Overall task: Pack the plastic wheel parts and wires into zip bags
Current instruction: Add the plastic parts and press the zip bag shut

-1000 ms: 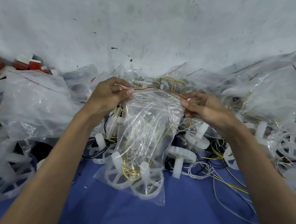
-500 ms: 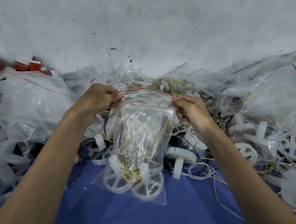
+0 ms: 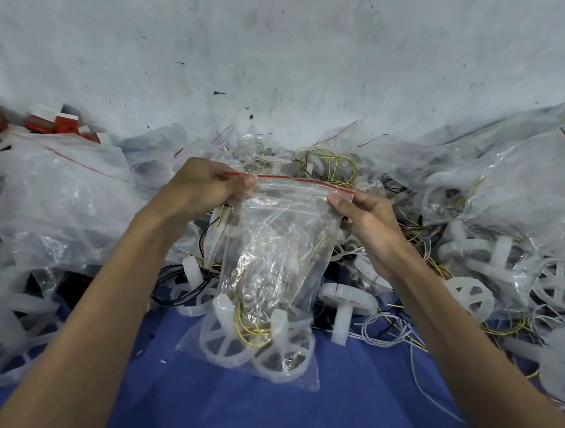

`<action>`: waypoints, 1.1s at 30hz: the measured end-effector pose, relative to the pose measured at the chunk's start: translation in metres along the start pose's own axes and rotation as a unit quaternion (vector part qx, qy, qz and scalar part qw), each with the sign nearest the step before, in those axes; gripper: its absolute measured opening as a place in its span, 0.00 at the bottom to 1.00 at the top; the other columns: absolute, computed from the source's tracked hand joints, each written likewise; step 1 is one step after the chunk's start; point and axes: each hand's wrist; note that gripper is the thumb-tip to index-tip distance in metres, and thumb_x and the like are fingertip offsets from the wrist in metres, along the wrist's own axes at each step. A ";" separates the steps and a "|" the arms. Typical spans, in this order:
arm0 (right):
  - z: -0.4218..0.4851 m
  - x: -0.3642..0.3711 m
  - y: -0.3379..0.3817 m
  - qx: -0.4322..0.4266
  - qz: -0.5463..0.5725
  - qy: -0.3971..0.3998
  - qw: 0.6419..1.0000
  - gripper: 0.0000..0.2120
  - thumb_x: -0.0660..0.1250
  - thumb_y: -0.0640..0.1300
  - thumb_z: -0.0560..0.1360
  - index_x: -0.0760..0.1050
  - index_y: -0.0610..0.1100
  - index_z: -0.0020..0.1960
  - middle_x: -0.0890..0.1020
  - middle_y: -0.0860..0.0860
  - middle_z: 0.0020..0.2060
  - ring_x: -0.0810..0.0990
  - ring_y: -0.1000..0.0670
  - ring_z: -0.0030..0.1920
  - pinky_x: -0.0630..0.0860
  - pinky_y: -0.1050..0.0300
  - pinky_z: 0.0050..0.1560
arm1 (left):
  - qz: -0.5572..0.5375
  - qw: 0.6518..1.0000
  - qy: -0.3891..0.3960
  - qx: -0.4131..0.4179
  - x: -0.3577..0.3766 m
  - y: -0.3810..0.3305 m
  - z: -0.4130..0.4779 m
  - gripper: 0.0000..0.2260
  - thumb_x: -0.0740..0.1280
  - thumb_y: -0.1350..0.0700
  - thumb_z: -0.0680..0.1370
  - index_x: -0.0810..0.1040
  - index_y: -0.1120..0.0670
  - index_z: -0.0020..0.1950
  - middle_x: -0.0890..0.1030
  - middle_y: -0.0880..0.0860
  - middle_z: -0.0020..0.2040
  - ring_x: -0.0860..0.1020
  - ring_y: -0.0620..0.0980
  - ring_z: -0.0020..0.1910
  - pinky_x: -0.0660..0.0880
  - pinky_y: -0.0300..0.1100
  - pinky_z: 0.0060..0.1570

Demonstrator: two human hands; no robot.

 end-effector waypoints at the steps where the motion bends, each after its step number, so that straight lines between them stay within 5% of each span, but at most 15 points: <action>1: 0.000 0.001 0.001 -0.004 0.010 0.003 1.000 0.06 0.67 0.41 0.75 0.81 0.44 0.39 0.82 0.55 0.32 0.79 0.58 0.35 0.73 0.67 0.34 | -0.004 1.000 -0.003 0.002 0.002 0.000 0.000 0.05 0.73 0.52 0.71 0.83 0.53 0.44 0.84 0.45 0.33 0.78 0.35 0.29 0.72 0.26 0.31; 6: -0.002 -0.003 0.009 -0.025 0.067 0.020 0.997 0.11 0.67 0.36 0.73 0.81 0.46 0.35 0.81 0.51 0.32 0.78 0.54 0.35 0.74 0.62 0.40 | 0.009 0.999 -0.026 0.032 0.008 -0.002 -0.002 0.03 0.71 0.58 0.73 0.80 0.51 0.40 0.81 0.44 0.31 0.77 0.33 0.28 0.70 0.23 0.30; 10: -0.001 -0.006 0.018 0.013 0.029 0.095 0.995 0.03 0.70 0.45 0.68 0.83 0.47 0.39 0.84 0.51 0.37 0.81 0.54 0.41 0.73 0.60 0.44 | 0.081 0.994 -0.055 0.053 0.007 -0.006 0.000 0.01 0.70 0.58 0.75 0.81 0.53 0.44 0.80 0.46 0.37 0.78 0.39 0.35 0.71 0.29 0.35; 12: 0.003 -0.008 0.026 0.028 -0.012 0.116 0.993 0.09 0.72 0.49 0.65 0.83 0.47 0.43 0.85 0.50 0.43 0.82 0.52 0.46 0.75 0.58 0.50 | 0.085 0.994 -0.041 0.057 0.005 -0.009 -0.002 0.01 0.71 0.57 0.75 0.81 0.52 0.43 0.80 0.45 0.37 0.78 0.36 0.34 0.70 0.27 0.34; 18: 0.007 0.001 0.040 -0.040 -0.122 0.097 0.987 0.02 0.71 0.39 0.72 0.81 0.43 0.40 0.83 0.51 0.34 0.79 0.56 0.36 0.73 0.67 0.41 | 0.135 0.986 0.025 0.092 0.007 -0.023 -0.009 0.05 0.74 0.51 0.71 0.82 0.49 0.44 0.82 0.43 0.43 0.78 0.36 0.45 0.70 0.28 0.43; 24: 0.002 0.005 0.044 -0.076 -0.166 0.095 0.979 0.07 0.70 0.39 0.73 0.79 0.48 0.37 0.81 0.59 0.29 0.78 0.62 0.33 0.71 0.71 0.38 | 0.150 0.981 0.010 0.123 0.017 -0.027 -0.012 0.08 0.74 0.57 0.72 0.79 0.46 0.36 0.80 0.42 0.37 0.77 0.36 0.40 0.71 0.28 0.43; 33: 0.002 -0.016 0.050 -0.021 -0.212 0.070 0.974 0.07 0.73 0.43 0.70 0.80 0.48 0.34 0.81 0.51 0.32 0.77 0.57 0.35 0.73 0.70 0.37 | 0.131 0.986 0.024 0.104 0.006 -0.020 -0.010 0.06 0.75 0.56 0.70 0.80 0.47 0.37 0.81 0.44 0.37 0.78 0.37 0.38 0.71 0.23 0.35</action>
Point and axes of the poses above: each hand's wrist, its own z-axis towards the middle knuckle, its own x-axis out of the palm, y = z × x
